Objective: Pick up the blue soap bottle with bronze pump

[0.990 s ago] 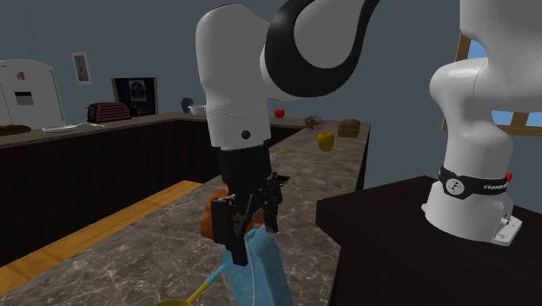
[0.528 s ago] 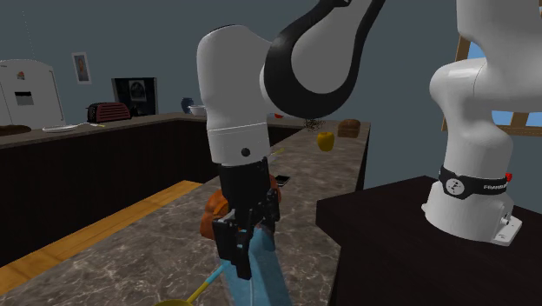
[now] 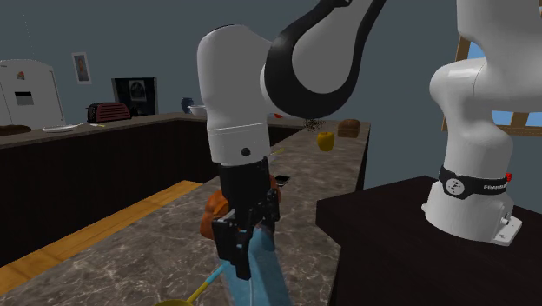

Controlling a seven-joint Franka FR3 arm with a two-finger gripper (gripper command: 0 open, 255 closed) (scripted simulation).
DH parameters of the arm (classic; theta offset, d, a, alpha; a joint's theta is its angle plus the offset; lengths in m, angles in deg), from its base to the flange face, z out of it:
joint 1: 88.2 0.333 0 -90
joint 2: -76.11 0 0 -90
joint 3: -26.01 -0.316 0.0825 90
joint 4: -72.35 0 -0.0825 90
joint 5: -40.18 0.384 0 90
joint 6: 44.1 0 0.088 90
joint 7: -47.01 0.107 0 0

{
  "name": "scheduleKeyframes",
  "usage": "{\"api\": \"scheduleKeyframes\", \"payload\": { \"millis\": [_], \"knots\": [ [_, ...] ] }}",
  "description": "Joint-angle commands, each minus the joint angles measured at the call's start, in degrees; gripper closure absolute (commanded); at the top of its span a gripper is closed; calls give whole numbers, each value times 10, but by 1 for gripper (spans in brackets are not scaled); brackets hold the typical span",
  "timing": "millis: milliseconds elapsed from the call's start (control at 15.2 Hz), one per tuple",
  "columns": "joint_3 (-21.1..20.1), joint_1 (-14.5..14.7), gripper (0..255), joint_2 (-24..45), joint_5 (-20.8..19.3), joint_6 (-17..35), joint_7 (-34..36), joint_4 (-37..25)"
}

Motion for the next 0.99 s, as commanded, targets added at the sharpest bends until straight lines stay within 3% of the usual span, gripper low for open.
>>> {"api": "scheduleKeyframes", "payload": {
  "millis": [0,924],
  "knots": [
    [1,0,255,-4,-1,-8,1,0],
    [5,0,255,-87,-14,-102,21,-12]
  ]
}}
